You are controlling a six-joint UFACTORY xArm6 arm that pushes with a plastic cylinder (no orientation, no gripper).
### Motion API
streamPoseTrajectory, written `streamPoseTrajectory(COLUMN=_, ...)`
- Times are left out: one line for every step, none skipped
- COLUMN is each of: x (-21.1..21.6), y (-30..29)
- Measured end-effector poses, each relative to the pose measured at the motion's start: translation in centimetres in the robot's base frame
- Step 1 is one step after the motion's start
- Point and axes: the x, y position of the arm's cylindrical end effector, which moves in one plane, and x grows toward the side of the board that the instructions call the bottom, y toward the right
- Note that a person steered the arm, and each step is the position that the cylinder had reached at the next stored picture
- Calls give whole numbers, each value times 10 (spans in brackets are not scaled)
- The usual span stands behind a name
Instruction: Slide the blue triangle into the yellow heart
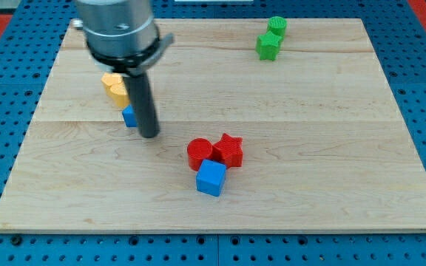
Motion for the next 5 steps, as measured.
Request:
streamPoseTrajectory(x=-6, y=10)
streamPoseTrajectory(x=-15, y=-23)
streamPoseTrajectory(x=-26, y=-32)
streamPoseTrajectory(x=19, y=-30)
streamPoseTrajectory(x=83, y=-9)
